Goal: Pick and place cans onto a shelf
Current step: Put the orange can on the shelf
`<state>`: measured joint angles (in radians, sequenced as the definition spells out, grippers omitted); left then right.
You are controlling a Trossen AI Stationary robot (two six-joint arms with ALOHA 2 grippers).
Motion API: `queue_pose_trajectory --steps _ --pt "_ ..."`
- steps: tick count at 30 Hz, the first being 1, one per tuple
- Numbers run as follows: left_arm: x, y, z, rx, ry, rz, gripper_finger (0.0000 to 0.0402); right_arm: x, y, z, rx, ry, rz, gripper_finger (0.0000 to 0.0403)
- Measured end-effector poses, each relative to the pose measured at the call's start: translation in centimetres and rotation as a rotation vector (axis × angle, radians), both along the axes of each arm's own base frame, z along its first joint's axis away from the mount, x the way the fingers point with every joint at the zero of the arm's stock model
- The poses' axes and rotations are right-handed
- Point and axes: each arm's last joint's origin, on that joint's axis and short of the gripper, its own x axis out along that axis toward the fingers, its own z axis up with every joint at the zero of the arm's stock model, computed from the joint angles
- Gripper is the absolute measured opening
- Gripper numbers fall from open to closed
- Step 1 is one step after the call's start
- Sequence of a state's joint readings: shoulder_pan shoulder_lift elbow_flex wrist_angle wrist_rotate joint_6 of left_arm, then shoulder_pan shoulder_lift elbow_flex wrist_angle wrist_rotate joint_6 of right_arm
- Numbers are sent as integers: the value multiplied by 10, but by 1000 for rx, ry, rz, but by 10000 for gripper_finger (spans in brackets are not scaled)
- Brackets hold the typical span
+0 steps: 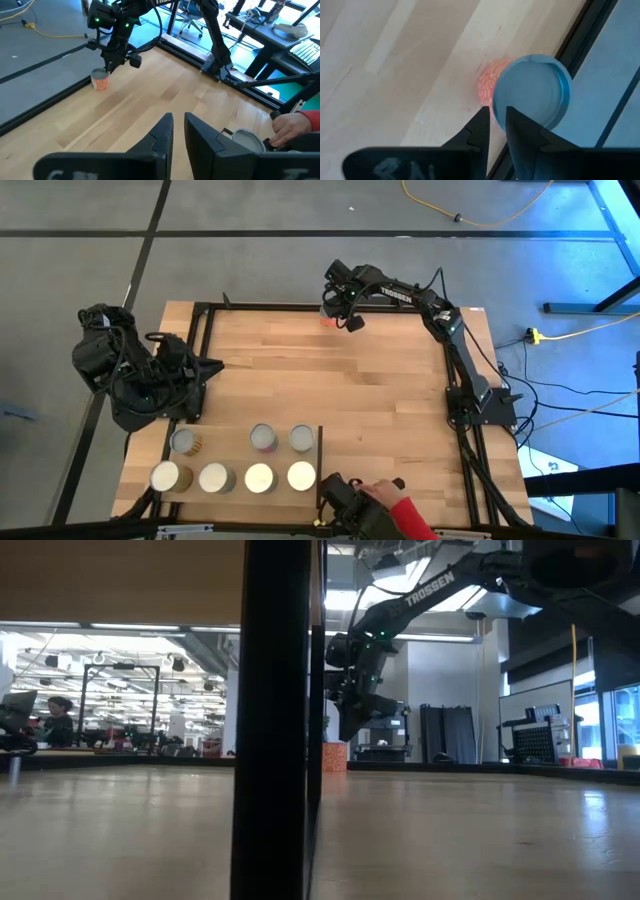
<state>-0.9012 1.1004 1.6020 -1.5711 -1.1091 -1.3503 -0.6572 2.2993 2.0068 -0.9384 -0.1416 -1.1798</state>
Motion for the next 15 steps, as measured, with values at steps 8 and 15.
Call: queue_pose_trajectory --steps 8,15 --pt "0 0 0 0 0 0 39 1 -2 -14 48 11 17 65" --pt "0 0 0 1 -1 1 39 3 -3 -19 56 3 -3 62"
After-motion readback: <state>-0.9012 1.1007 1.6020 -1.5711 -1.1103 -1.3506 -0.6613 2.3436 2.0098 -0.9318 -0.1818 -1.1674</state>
